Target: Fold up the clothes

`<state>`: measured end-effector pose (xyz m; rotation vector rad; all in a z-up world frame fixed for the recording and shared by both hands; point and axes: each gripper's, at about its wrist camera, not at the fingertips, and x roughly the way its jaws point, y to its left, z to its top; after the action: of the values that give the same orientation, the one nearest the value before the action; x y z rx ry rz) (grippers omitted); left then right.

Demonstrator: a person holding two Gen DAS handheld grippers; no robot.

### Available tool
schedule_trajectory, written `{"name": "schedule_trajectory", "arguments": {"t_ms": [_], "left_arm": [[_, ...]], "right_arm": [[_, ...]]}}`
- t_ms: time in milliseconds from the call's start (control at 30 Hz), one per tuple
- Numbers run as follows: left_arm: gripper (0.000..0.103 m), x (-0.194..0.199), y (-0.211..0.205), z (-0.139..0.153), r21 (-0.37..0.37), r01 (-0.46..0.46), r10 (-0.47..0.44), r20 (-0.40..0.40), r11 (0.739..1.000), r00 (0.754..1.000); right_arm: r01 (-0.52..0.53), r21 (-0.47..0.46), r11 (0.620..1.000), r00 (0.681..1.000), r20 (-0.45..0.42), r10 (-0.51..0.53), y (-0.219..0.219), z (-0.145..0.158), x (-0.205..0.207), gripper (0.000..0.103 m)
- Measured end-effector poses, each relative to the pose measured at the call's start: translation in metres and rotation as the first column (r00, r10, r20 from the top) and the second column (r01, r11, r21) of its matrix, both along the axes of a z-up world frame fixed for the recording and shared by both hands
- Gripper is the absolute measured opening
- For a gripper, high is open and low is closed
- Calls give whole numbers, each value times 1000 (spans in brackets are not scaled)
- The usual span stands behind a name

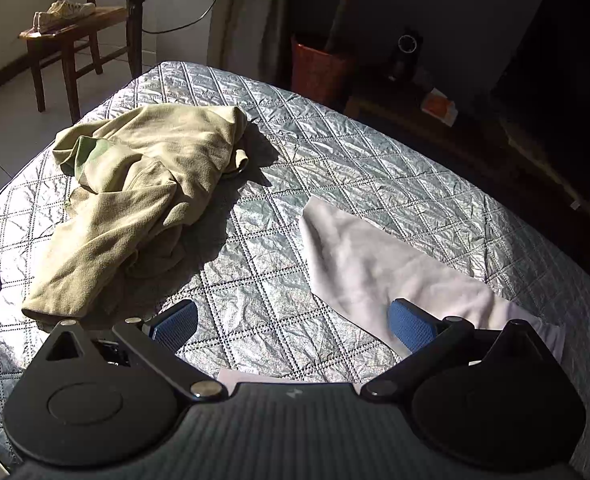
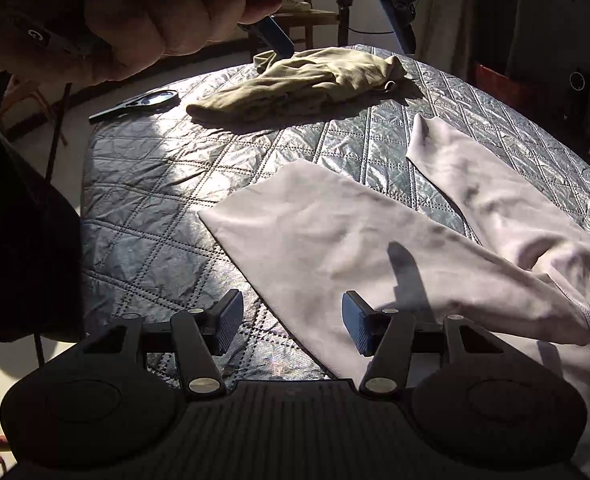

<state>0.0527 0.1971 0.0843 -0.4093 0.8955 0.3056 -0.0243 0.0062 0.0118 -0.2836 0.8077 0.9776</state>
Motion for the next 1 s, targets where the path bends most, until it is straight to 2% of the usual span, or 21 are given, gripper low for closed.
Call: {"name": "schedule_trajectory", "arguments": {"t_ms": [167,200,267,300,333,400,433,467,533,600,667,700,767,800,867,933,1000], "left_arm": [[102,0,4,1,-2,-6,6,8,1000,1000],[102,1,4,1,1,-6,6,7,1000,1000],[102,2,4,-2,1,-9,9,-3,1000,1000],[102,2,4,-4,-2,-11,11,-10,1000,1000],[102,2,4,-5,-5,-10,10,-13,1000,1000],[102,2,3,-5,-3,-3,3,-14,1000,1000],[102,2,2,-5,-1,2,-2,-14,1000,1000],[102,2,0,-5,0,7,-7,-13,1000,1000],[102,2,-3,-4,-3,22,-22,-12,1000,1000],[102,3,-7,-3,-4,38,-38,-10,999,999],[102,3,-12,-2,-5,55,-55,-8,998,998],[102,3,-14,-2,-5,64,-64,-6,998,998],[102,3,-19,2,-15,87,-87,6,996,996],[102,3,-22,2,-12,95,-95,8,995,995],[102,5,-29,3,-5,111,-110,11,994,994],[102,7,-36,0,-1,120,-120,1,993,993],[102,9,-41,-2,-4,129,-129,-7,992,992]], "right_arm": [[21,52,998,997,-78,-17,16,-4,2,65],[24,59,998,996,-92,-19,19,-6,2,60],[30,72,997,993,-120,-21,27,-8,3,56],[33,79,996,991,-134,-22,30,-9,3,48],[85,100,991,990,-124,-72,21,-2,3,48],[246,132,960,969,-73,-238,-13,14,4,71],[358,114,927,934,-34,-356,-38,16,7,75],[475,97,875,878,9,-478,-65,18,11,76],[659,34,751,748,76,-660,-124,13,17,76],[781,-36,624,624,91,-776,-178,3,23,76],[858,-42,511,513,70,-855,-225,-4,22,74],[874,-41,485,486,50,-872,-238,-7,22,74],[886,-42,461,461,4,-887,-255,-14,23,76],[887,-46,460,459,-23,-888,-259,-20,25,77],[869,-66,490,486,-71,-871,-251,-30,29,77],[848,-78,524,518,-77,-852,-240,-37,31,71],[837,-91,540,537,-56,-842,-231,-39,32,41]]}}
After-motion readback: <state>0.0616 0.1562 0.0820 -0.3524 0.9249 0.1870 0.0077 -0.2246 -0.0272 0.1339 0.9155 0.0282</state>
